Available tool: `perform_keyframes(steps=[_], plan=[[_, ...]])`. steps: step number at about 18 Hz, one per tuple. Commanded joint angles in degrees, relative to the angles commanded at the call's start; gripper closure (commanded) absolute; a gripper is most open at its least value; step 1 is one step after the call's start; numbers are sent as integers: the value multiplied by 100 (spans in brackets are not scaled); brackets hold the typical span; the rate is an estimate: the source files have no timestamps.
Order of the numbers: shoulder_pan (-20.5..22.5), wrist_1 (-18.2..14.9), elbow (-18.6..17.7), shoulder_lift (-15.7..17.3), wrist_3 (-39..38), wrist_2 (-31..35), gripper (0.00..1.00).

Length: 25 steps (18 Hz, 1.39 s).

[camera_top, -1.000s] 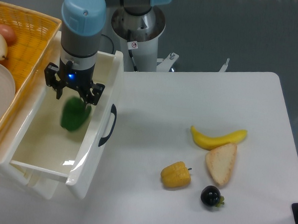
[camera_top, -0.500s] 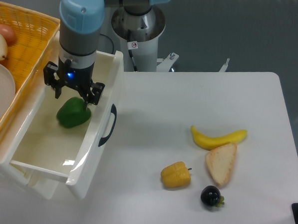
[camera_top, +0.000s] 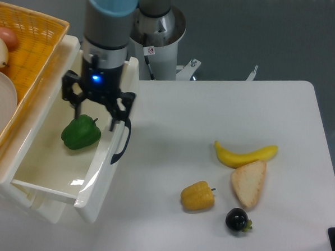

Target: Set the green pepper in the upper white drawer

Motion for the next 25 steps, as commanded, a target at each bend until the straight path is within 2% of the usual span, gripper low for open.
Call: perform_keyframes(steps=[5, 8, 11, 16, 19, 25], plan=[[598, 150, -9, -70, 720, 78, 0], [818, 211, -62, -167, 1177, 649, 0], [1038, 237, -79, -430, 1722, 913, 0], [1188, 220, -97, -869, 3171, 1994, 0], [1381, 203, -105, -1019, 4051, 2057, 0], [1539, 159, -193, -1344, 4931, 2057, 0]])
